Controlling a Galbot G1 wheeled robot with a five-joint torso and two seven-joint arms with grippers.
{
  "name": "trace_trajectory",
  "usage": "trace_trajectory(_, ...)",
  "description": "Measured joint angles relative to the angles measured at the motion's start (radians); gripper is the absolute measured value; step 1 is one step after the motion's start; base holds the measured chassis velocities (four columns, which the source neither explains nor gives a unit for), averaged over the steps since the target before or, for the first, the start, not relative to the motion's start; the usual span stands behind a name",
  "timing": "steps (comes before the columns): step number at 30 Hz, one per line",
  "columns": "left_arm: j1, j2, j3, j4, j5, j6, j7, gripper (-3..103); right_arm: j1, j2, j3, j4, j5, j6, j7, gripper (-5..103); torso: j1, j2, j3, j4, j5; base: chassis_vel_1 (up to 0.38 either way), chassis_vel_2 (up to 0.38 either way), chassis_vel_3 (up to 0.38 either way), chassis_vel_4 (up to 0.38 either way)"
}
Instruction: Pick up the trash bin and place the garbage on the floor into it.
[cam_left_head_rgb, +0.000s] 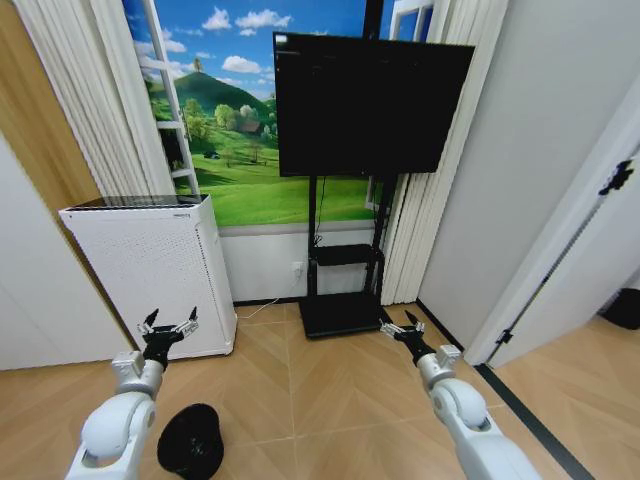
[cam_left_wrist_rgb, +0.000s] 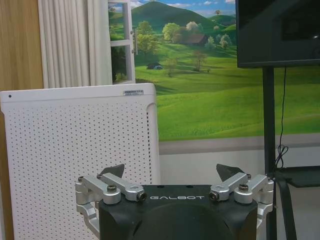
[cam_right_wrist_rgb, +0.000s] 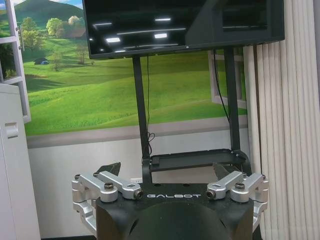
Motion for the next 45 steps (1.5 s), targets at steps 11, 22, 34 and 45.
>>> trace_trajectory(11, 0.000, 0.000, 0.000, 0.000, 0.000, 0.001, 0.001, 100, -0.002, -0.003, 0.001, 0.007, 0.001, 0.005, -0.002, 100, -0.001, -0.002, -0.001, -0.0001, 0.0005, 0.127, -0.141, -0.141, 0.147)
trace_trajectory(22, 0.000, 0.000, 0.000, 0.000, 0.000, 0.001, 0.001, 100, -0.012, -0.005, 0.004, 0.017, 0.000, 0.014, -0.003, 100, -0.002, -0.002, -0.002, 0.0002, -0.0001, 0.268, -0.248, -0.251, 0.261)
trace_trajectory(34, 0.000, 0.000, 0.000, 0.000, 0.000, 0.001, 0.001, 100, -0.019, -0.005, 0.007, 0.028, -0.002, 0.017, -0.003, 100, -0.002, -0.003, -0.002, 0.0003, 0.0000, 0.237, -0.214, -0.213, 0.253)
trace_trajectory(45, 0.000, 0.000, 0.000, 0.000, 0.000, 0.001, 0.002, 100, -0.024, 0.000, 0.008, 0.035, -0.005, 0.016, -0.002, 100, -0.002, -0.003, -0.002, 0.0000, -0.0001, 0.205, -0.206, -0.203, 0.205)
